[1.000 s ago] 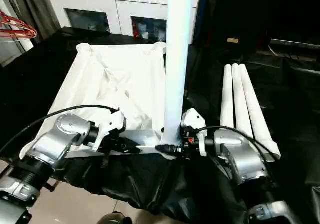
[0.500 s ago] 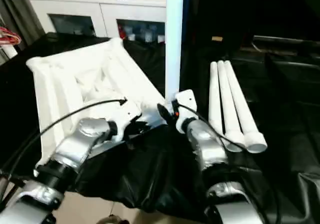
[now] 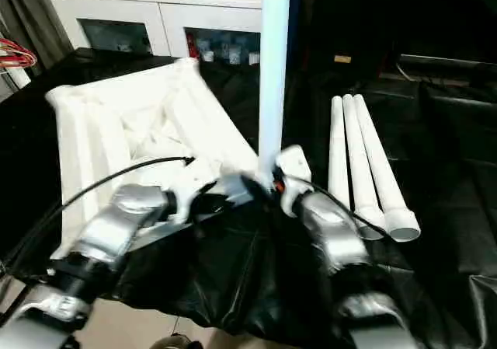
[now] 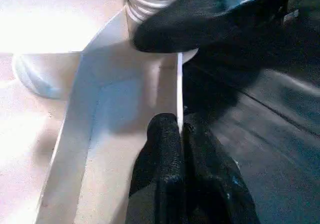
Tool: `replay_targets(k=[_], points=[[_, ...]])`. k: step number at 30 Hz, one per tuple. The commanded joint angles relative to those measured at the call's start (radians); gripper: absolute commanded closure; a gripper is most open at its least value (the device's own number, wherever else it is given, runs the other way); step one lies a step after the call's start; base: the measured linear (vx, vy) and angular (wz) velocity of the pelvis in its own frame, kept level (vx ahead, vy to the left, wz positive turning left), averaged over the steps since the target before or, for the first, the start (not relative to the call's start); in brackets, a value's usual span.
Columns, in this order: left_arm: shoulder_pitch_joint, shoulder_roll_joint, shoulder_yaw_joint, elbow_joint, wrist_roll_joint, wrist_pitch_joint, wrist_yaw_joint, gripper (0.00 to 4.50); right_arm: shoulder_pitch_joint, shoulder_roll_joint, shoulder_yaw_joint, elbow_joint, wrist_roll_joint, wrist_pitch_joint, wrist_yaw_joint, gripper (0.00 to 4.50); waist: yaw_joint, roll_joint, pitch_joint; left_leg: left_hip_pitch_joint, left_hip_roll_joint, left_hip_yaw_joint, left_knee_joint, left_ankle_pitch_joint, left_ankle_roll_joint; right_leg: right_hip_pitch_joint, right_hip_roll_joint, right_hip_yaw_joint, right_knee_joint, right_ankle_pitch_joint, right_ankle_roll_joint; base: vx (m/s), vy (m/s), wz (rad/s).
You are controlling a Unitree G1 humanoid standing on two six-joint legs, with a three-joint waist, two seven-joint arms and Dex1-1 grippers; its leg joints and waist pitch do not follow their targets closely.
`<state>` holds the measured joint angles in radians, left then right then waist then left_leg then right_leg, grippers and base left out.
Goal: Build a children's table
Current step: Rotate leg to tighten
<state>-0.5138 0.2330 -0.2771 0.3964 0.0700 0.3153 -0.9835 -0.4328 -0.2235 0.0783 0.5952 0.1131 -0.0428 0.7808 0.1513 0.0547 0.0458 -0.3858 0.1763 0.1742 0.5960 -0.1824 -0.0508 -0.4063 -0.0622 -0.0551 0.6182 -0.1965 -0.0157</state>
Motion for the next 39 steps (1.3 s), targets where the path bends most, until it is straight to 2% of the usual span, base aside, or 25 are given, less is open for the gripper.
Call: replay_targets(k=[1,4,9,14,16,19,20,22,23,24,27,29,30,31,32,33,35,36,39], points=[[-0.025,-0.005,-0.027,-0.017,-0.056,-0.066,-0.079,4.5,0.025,-0.009,0.098,-0.086,0.035,0.03,0.169,0.48,0.004,-0.009,-0.065,0.012,0.057,-0.022,-0.065,-0.154,0.097,0.051,-0.088,0.045,-0.073,-0.121,-0.206,0.0,0.0,0.0],[-0.038,0.025,-0.029,0.006,-0.06,-0.083,-0.129,4.5,0.049,-0.055,0.101,-0.139,0.054,0.061,0.256,0.48,0.007,-0.01,-0.064,0.013,0.058,-0.021,-0.065,-0.168,0.093,0.05,-0.088,0.044,-0.074,-0.137,-0.213,0.0,0.0,0.0],[-0.077,0.085,-0.032,0.098,-0.043,-0.145,-0.209,4.5,0.086,-0.142,0.133,-0.241,0.087,0.126,0.391,0.48,0.027,-0.011,-0.065,0.018,0.061,-0.02,-0.063,-0.165,0.094,0.046,-0.089,0.046,-0.074,-0.148,-0.208,0.0,0.0,0.0],[-0.095,0.104,-0.033,0.142,-0.037,-0.169,-0.234,4.5,0.088,-0.155,0.141,-0.263,0.096,0.16,0.422,0.64,0.028,-0.011,-0.066,0.015,0.061,-0.022,-0.065,-0.168,0.08,0.048,-0.093,0.045,-0.073,-0.151,-0.216,0.0,0.0,0.0],[-0.103,0.115,-0.035,0.162,-0.034,-0.183,-0.243,4.5,0.088,-0.158,0.145,-0.271,0.097,0.172,0.432,0.9,0.03,-0.012,-0.067,0.015,0.061,-0.021,-0.063,-0.159,0.08,0.048,-0.092,0.045,-0.07,-0.139,-0.214,0.0,0.0,0.0],[-0.113,0.122,-0.034,0.187,-0.037,-0.201,-0.252,4.5,0.088,-0.157,0.145,-0.286,0.102,0.194,0.437,1.07,0.035,-0.012,-0.068,0.014,0.061,-0.021,-0.062,-0.149,0.08,0.048,-0.093,0.044,-0.069,-0.131,-0.215,0.0,0.0,0.0],[-0.11,0.121,-0.032,0.184,-0.04,-0.201,-0.251,4.5,0.088,-0.151,0.146,-0.284,0.101,0.196,0.431,1.07,0.037,-0.012,-0.068,0.014,0.062,-0.022,-0.062,-0.148,0.078,0.048,-0.094,0.044,-0.068,-0.131,-0.215,0.0,0.0,0.0],[-0.102,0.116,-0.029,0.174,-0.043,-0.198,-0.244,4.5,0.088,-0.14,0.147,-0.275,0.098,0.194,0.415,1.35,0.041,-0.012,-0.069,0.015,0.064,-0.021,-0.062,-0.15,0.074,0.047,-0.095,0.044,-0.067,-0.132,-0.217,0.0,0.0,0.0],[-0.095,0.109,-0.026,0.164,-0.046,-0.196,-0.234,4.5,0.088,-0.128,0.146,-0.265,0.094,0.193,0.396,1.37,0.041,-0.016,-0.069,0.016,0.063,-0.021,-0.062,-0.147,0.074,0.047,-0.094,0.044,-0.068,-0.129,-0.216,0.0,0.0,0.0],[-0.092,0.105,-0.025,0.16,-0.048,-0.196,-0.23,4.5,0.088,-0.123,0.146,-0.26,0.091,0.194,0.386,1.42,0.043,-0.013,-0.069,0.016,0.063,-0.021,-0.062,-0.144,0.073,0.046,-0.095,0.044,-0.067,-0.128,-0.217,0.0,0.0,0.0],[-0.086,0.091,-0.018,0.149,-0.056,-0.184,-0.206,4.5,0.082,-0.097,0.137,-0.236,0.079,0.2,0.333,1.67,0.039,-0.014,-0.066,0.013,0.062,-0.022,-0.066,-0.159,0.062,0.048,-0.096,0.043,-0.07,-0.161,-0.21,0.0,0.0,0.0],[-0.078,0.07,-0.01,0.135,-0.06,-0.168,-0.163,4.5,0.071,-0.066,0.134,-0.2,0.047,0.198,0.26,1.71,0.037,-0.014,-0.065,0.016,0.063,-0.021,-0.067,-0.175,0.054,0.045,-0.096,0.044,-0.072,-0.184,-0.206,0.0,0.0,0.0],[-0.072,0.04,0.0,0.125,-0.051,-0.148,-0.092,4.5,0.045,-0.02,0.121,-0.129,0.003,0.173,0.139,1.74,0.03,-0.013,-0.06,0.017,0.06,-0.023,-0.073,-0.213,0.036,0.044,-0.099,0.044,-0.08,-0.249,-0.199,0.0,0.0,0.0],[-0.072,0.033,0.003,0.123,-0.048,-0.142,-0.075,4.5,0.039,-0.01,0.117,-0.112,-0.005,0.167,0.111,1.74,0.025,-0.015,-0.06,0.017,0.061,-0.024,-0.074,-0.221,0.024,0.044,-0.1,0.044,-0.08,-0.27,-0.195,0.0,0.0,0.0],[-0.069,-0.004,0.012,0.115,-0.034,-0.11,0.008,4.5,0.002,0.04,0.089,-0.027,-0.034,0.151,-0.031,1.75,0.012,-0.014,-0.057,0.019,0.059,-0.026,-0.079,-0.238,0.004,0.043,-0.102,0.043,-0.085,-0.304,-0.194,0.0,0.0,0.0],[-0.068,-0.018,0.015,0.112,-0.029,-0.098,0.036,4.5,-0.011,0.058,0.077,0.002,-0.04,0.153,-0.08,1.75,-0.002,-0.013,-0.055,0.019,0.058,-0.028,-0.082,-0.252,-0.011,0.044,-0.101,0.042,-0.087,-0.331,-0.19,0.0,0.0,0.0],[-0.063,-0.046,0.02,0.097,-0.024,-0.076,0.08,4.5,-0.033,0.088,0.06,0.047,-0.042,0.153,-0.154,1.75,-0.006,-0.015,-0.056,0.024,0.056,-0.027,-0.081,-0.266,-0.01,0.043,-0.101,0.042,-0.093,-0.355,-0.178,0.0,0.0,0.0],[-0.056,-0.075,0.023,0.076,-0.023,-0.052,0.115,4.5,-0.056,0.116,0.044,0.088,-0.045,0.152,-0.223,1.75,-0.01,-0.015,-0.054,0.025,0.056,-0.024,-0.081,-0.266,0.001,0.041,-0.1,0.044,-0.097,-0.348,-0.171,0.0,0.0,0.0],[-0.038,-0.122,0.014,0.029,-0.02,-0.014,0.161,4.5,-0.105,0.167,0.015,0.172,-0.063,0.133,-0.351,1.76,-0.011,-0.013,-0.057,0.021,0.055,-0.026,-0.082,-0.247,0.007,0.045,-0.1,0.04,-0.096,-0.345,-0.16,0.0,0.0,0.0]])
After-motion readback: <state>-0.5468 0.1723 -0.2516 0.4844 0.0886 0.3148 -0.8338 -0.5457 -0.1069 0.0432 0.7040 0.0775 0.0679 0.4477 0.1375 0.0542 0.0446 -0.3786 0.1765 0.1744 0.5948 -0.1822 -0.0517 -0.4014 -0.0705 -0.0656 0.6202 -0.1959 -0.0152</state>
